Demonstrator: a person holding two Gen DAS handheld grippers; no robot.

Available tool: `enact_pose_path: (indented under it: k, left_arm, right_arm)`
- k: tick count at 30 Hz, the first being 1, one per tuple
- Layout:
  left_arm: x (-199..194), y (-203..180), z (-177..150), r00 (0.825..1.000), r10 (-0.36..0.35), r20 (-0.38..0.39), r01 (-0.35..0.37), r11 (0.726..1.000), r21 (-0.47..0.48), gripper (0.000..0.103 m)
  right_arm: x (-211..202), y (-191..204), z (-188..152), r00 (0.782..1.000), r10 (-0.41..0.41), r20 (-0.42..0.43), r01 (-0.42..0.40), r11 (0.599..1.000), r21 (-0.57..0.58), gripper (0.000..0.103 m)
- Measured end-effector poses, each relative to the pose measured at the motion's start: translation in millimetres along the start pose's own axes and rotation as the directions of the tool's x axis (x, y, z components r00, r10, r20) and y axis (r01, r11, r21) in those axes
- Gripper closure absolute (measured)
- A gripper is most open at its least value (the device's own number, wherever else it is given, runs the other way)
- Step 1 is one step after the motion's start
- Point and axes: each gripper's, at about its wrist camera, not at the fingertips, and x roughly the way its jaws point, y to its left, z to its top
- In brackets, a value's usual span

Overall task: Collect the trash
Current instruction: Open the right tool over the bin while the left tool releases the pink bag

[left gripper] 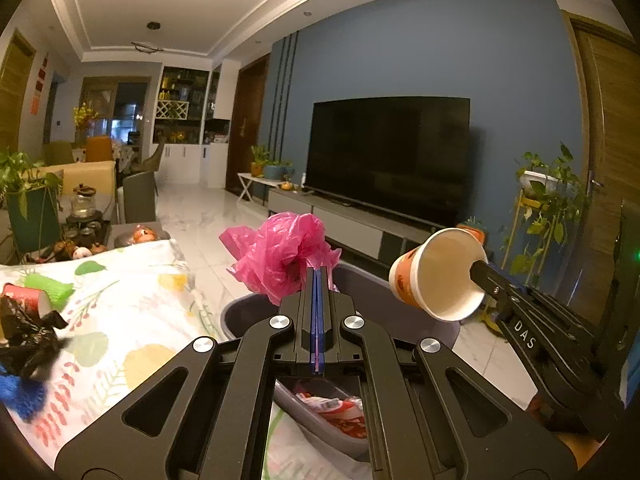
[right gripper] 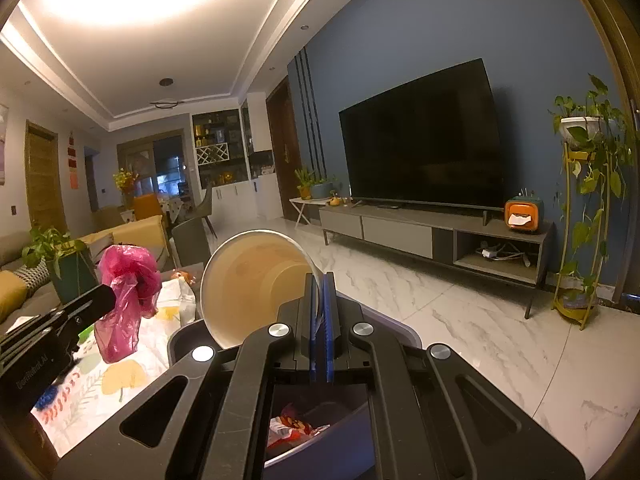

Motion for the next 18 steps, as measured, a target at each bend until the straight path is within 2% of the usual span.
enact_pose_path:
  k: [18]
  left_arm:
    - [18.8, -6.9, -7.1, 0.999, -0.026, -0.026, 0.026, 1.000, 0.000, 0.103]
  right_arm:
    - [9.9, 3.9, 1.0, 1.000, 0.010, -0.018, -0.010, 1.000, 0.004, 0.099]
